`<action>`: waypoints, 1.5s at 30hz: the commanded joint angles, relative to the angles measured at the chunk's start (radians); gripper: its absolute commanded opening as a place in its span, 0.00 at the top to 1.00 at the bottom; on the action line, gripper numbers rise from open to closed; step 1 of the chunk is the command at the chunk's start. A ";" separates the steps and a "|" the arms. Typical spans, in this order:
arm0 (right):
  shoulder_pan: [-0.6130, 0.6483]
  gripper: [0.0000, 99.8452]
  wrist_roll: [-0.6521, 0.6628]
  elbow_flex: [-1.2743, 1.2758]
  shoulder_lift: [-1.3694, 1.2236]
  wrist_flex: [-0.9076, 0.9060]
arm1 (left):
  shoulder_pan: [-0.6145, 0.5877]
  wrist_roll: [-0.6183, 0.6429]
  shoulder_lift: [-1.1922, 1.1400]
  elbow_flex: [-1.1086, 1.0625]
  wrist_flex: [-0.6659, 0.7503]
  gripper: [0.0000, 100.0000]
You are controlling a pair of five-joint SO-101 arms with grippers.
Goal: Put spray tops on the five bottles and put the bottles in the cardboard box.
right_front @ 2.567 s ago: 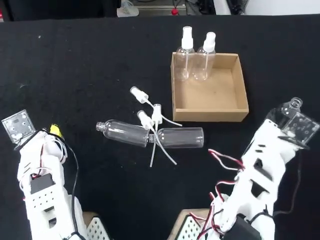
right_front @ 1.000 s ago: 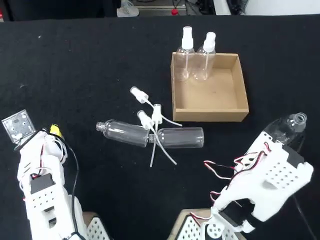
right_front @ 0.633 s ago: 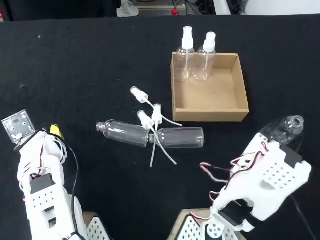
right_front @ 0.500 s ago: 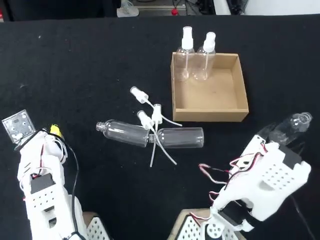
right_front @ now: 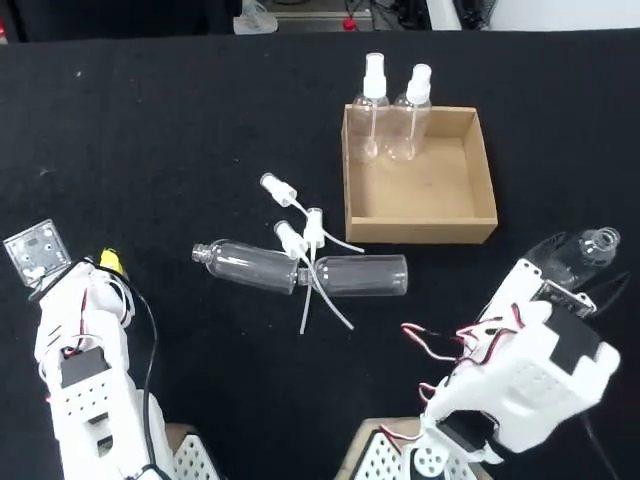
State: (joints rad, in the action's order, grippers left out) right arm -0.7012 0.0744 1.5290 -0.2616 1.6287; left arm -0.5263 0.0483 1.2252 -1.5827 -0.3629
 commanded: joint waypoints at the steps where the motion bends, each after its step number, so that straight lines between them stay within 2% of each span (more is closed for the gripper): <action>1: 0.011 0.70 0.008 -0.065 0.105 -0.167 | 0.013 0.008 0.012 0.013 0.020 0.84; 7: 0.009 0.70 0.006 -0.232 0.237 -0.614 | 0.013 0.008 0.012 0.013 0.020 0.84; 10: 0.014 0.70 0.006 -0.262 0.302 -0.743 | 0.013 0.008 0.012 0.015 0.021 0.84; 20: 0.018 0.70 0.008 -0.176 0.456 -0.758 | 0.013 0.008 0.012 0.015 0.021 0.84; 31: 0.018 0.70 0.014 -0.168 0.461 -0.767 | 0.013 0.008 0.012 0.013 0.021 0.84; 36: 0.018 0.70 0.009 -0.177 0.472 -0.907 | 0.013 0.008 0.012 0.013 0.021 0.84; 45: 0.018 0.70 0.008 -0.225 0.463 -0.914 | 0.013 0.008 0.012 0.013 0.021 0.84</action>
State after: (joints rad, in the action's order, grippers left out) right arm -0.6981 0.0806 1.3587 0.1527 0.7250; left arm -0.5263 0.0483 1.2252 -1.5827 -0.3629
